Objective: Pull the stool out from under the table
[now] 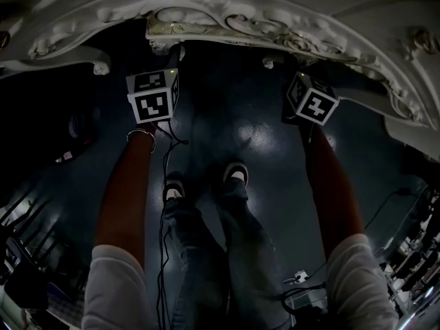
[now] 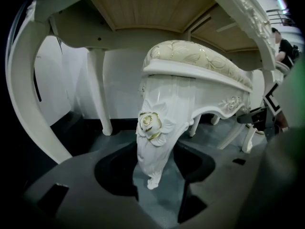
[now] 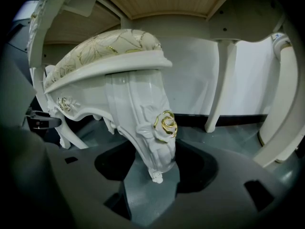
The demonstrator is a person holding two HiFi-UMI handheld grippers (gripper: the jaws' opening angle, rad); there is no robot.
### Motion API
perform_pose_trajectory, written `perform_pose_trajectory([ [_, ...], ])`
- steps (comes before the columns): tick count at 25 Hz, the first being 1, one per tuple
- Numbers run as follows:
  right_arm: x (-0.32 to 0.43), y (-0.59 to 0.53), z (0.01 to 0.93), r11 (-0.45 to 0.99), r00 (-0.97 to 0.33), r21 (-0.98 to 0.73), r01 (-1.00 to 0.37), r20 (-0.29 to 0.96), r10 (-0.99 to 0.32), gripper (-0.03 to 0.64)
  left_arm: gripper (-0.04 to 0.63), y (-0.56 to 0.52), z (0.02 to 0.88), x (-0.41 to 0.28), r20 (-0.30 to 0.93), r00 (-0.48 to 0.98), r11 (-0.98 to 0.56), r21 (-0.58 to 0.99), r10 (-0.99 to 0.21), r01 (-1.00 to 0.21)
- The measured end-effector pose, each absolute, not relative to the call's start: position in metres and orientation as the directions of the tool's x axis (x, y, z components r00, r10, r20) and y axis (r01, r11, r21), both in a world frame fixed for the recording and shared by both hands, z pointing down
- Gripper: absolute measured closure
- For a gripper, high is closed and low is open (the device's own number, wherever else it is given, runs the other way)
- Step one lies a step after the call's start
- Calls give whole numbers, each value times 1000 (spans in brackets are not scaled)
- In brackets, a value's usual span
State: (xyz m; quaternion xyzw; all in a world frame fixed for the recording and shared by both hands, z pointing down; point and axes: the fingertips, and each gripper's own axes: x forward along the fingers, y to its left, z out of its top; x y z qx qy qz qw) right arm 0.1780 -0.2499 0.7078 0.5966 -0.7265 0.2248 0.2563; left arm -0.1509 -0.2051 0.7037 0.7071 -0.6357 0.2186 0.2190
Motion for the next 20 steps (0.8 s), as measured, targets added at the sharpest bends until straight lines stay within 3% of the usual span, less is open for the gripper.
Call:
perform_pose_trajectory([
  [14, 184, -202, 708, 153, -130, -24, -988, 663, -737, 365, 371, -173, 697, -150, 596, 85, -69, 49, -799, -996],
  [20, 183, -197, 709, 188, -153, -19, -982, 665, -731, 371, 380, -171, 700, -153, 584, 98, -129, -12, -806, -992],
])
